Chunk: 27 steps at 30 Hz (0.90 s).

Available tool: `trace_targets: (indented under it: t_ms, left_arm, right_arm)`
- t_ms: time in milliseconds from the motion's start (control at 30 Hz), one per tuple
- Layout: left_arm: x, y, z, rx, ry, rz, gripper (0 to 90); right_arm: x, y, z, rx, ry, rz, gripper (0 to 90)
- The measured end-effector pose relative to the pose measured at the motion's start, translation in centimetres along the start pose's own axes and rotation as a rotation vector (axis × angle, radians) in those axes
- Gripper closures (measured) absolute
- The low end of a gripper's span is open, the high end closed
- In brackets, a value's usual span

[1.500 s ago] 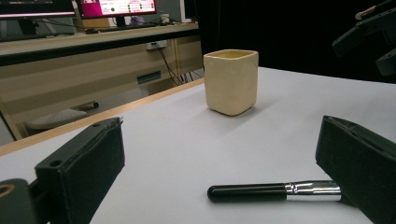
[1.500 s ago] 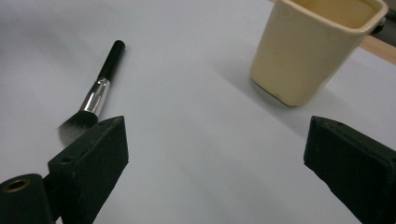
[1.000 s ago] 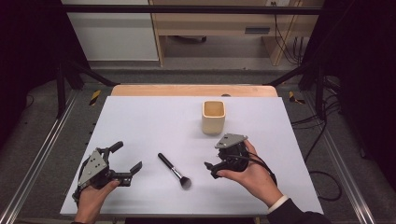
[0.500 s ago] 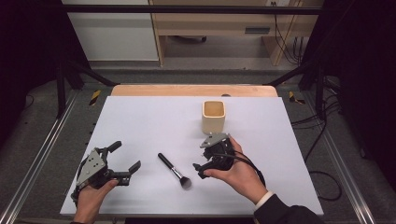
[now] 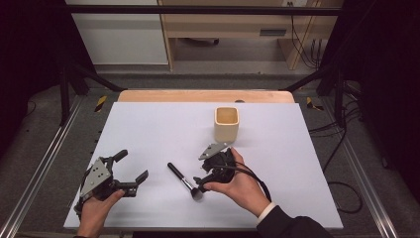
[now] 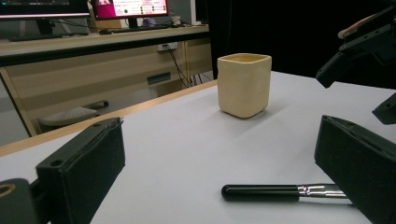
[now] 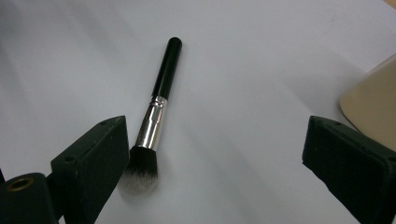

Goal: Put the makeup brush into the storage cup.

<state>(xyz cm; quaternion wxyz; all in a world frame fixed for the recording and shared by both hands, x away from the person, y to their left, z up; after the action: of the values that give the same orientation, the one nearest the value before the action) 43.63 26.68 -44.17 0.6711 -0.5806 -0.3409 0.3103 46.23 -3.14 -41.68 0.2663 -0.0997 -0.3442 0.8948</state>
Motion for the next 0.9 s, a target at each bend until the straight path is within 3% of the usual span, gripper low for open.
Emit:
trace_targets:
  t_ms: [300,900]
  left_arm:
    - [0.1,0.0,0.0,0.001,-0.002,0.005,1.5]
    - [0.1,0.0,0.1,0.006,-0.006,0.001,1.7]
  right_arm:
    - [0.7,-0.3,-1.5,0.011,-0.006,-0.029,7.7]
    - [2.0,-0.2,-3.9,0.032,-0.014,-0.029,7.3]
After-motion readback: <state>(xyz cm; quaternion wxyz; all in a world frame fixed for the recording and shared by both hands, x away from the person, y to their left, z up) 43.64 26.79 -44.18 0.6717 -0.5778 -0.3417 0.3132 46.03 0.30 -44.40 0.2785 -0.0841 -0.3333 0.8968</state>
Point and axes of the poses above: each handheld gripper's, and its own axes: z roughly backward along the jaws, y roughly out of its underside, x roughly to its left, the point moved 3 cm from there along -z, roughly forward along the jaws, and after that the axes turned 7 degrees about -y, right-handed, at the moved point
